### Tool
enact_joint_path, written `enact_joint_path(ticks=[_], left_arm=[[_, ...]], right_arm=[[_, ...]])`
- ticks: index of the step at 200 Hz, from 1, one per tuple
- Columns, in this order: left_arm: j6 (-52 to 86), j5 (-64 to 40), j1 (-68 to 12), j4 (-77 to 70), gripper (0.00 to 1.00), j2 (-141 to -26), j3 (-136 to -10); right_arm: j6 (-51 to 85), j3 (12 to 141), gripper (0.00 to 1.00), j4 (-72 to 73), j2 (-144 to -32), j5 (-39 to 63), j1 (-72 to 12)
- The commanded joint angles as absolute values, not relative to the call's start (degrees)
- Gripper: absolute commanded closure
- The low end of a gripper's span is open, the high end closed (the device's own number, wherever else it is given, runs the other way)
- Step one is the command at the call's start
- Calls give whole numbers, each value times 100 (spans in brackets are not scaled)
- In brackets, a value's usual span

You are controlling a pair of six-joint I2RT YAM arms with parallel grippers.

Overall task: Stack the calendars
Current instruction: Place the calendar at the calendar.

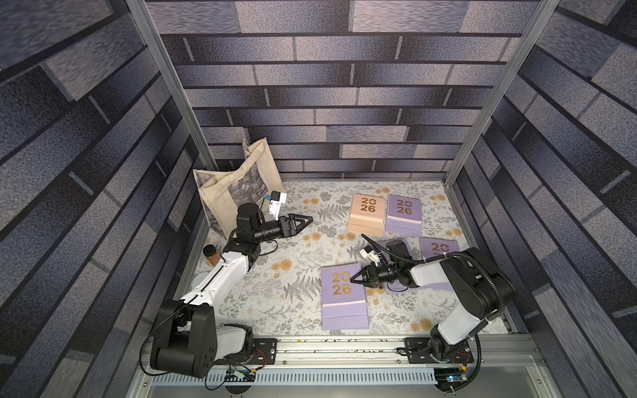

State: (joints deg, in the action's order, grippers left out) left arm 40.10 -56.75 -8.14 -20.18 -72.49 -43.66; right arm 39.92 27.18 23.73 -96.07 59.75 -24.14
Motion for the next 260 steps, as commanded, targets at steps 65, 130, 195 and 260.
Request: enact_joint_path(ticks=[65, 130, 195, 260], left_arm=[[4040, -5796, -784, -2188, 14, -7295, -4376], [4026, -5817, -757, -2197, 14, -7277, -4328], [4025, -5836, -733, -2241, 14, -7317, -4305], [4031, -5856, -683, -2337, 14, -7354, -4236]], right_arm=[[3438, 2996, 69, 708, -9144, 5183, -2294], [3130, 3264, 62, -263, -8815, 4857, -2281], [2607, 3630, 62, -1725, -8517, 4272, -2270], [2406, 3825, 45, -2409, -8341, 3697, -2279]])
